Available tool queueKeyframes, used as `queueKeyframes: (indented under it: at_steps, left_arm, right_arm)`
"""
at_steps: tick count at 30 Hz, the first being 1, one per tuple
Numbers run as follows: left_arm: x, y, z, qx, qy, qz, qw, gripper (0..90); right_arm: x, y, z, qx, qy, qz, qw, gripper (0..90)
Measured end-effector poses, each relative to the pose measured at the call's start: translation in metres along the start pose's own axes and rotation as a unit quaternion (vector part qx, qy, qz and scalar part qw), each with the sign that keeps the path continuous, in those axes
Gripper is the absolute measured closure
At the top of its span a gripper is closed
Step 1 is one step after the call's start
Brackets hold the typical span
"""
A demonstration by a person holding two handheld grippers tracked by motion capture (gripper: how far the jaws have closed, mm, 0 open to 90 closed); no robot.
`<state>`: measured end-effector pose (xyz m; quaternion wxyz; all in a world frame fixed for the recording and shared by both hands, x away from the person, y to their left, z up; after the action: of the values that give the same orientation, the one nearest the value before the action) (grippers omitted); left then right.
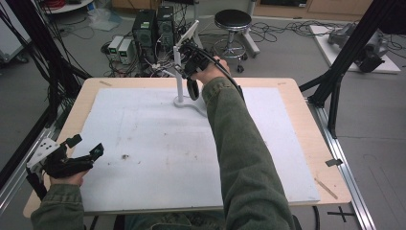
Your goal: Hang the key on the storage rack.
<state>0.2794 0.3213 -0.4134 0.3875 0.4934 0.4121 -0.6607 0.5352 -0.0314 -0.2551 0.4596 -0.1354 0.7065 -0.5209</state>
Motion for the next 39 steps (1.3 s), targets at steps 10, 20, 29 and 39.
queueKeyframes:
  at_steps: [10,20,29,39]
  left_arm:
    - [0.0,0.001,-0.001,-0.001,-0.003,0.003,1.0,1.7]
    - [0.0,0.0,0.0,0.0,-0.002,0.002,1.0,1.7]
    - [0.0,0.001,0.0,0.0,-0.003,0.004,1.0,1.7]
    - [-0.001,0.0,0.001,0.002,-0.003,0.005,1.0,1.7]
  right_arm:
    - [0.002,0.009,0.002,0.002,0.004,0.007,1.0,79.8]
    - [0.013,0.006,0.005,-0.041,0.015,0.025,0.9988,46.8]
    - [0.024,-0.007,0.0,-0.018,0.002,0.02,0.9996,10.2]
    - [0.046,-0.029,-0.003,-0.022,0.004,0.051,0.9984,0.5]
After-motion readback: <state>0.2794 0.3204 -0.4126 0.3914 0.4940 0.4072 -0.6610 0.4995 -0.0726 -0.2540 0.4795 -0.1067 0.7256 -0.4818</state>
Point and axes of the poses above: each handheld gripper's, and its own axes: y roughly forward along the jaws, x roughly out of its underside, z roughly to its right, the point moved 2 cm from there along y, roughly forward along the jaws, and after that the axes turned 5 degrees about -x, right-handed, at the moved point
